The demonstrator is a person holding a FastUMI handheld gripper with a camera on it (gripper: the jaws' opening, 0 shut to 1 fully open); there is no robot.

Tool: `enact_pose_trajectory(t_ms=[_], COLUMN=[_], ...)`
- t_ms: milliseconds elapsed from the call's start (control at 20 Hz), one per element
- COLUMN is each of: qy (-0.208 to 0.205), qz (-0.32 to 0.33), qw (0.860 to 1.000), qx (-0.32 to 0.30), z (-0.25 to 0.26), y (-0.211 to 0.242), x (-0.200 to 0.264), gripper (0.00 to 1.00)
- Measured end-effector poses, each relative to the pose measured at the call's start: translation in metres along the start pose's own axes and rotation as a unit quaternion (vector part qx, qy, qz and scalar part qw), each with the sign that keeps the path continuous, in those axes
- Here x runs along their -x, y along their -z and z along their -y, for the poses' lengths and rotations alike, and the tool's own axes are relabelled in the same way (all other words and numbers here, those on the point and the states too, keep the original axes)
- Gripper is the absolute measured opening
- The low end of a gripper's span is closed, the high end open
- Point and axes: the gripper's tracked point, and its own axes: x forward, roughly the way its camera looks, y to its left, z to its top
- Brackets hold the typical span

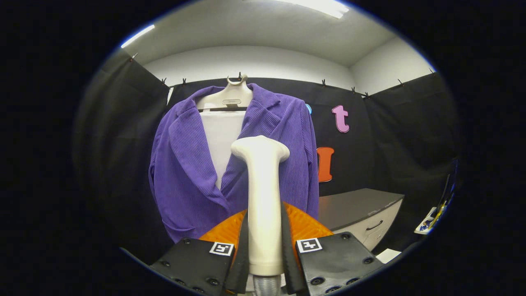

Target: Iron the clothes twice with a garment steamer, once on the left side and once on the right side.

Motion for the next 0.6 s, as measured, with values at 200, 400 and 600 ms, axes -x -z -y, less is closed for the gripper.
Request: enact_pose_trajectory(t_ms=[200, 400, 600], qy=[0.007, 0.012, 0.017], qz=[-0.01, -0.023, -0.031], qw=[1.0, 1.0, 0.999], qx=[-0.006, -0.005, 0.004], z=[0.008, 0.013, 0.016], y=[0.02, 0.045, 0.07], x=[0.005, 0.008, 0.016], gripper=[0.42, 0.42, 0.42])
